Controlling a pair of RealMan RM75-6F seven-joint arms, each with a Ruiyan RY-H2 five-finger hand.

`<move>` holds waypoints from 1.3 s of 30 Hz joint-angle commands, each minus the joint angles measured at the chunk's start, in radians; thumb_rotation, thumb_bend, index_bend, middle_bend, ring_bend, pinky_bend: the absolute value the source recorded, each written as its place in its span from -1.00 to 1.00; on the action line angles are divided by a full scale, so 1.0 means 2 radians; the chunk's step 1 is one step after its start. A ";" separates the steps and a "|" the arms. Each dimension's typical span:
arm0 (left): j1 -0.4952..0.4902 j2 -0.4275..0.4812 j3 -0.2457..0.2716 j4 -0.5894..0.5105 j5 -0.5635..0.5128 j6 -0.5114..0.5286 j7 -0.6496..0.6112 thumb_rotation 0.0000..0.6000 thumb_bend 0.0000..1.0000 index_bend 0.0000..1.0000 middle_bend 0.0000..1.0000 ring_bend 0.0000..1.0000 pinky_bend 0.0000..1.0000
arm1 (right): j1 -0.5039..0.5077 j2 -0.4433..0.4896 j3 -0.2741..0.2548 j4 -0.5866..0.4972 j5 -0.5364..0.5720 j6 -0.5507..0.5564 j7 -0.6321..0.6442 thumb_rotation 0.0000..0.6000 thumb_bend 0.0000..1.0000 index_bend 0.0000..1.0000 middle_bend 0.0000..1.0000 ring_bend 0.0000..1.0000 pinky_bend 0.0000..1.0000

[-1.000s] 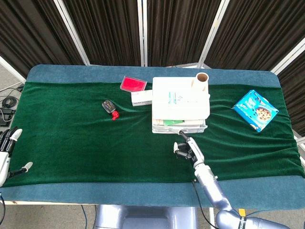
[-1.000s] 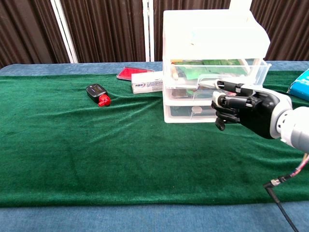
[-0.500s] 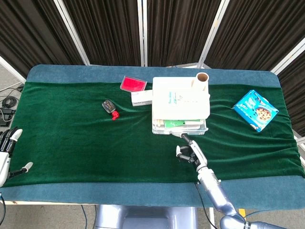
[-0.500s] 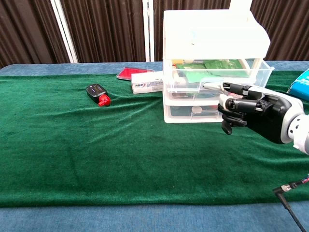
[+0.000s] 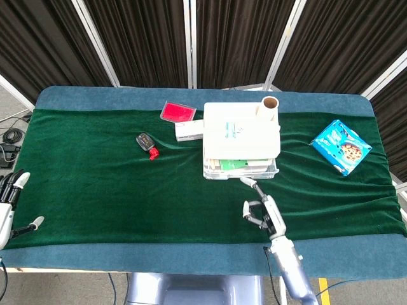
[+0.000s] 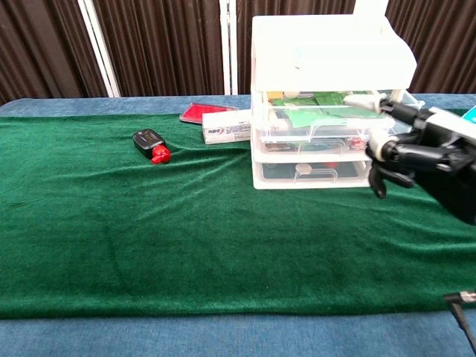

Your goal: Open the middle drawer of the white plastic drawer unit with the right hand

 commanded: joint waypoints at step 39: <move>0.002 0.000 0.004 -0.009 0.010 0.006 0.015 1.00 -0.69 -1.00 -1.00 -1.00 -1.00 | 0.033 0.164 -0.020 -0.105 0.050 -0.021 -0.506 1.00 0.04 -0.66 0.42 0.48 0.38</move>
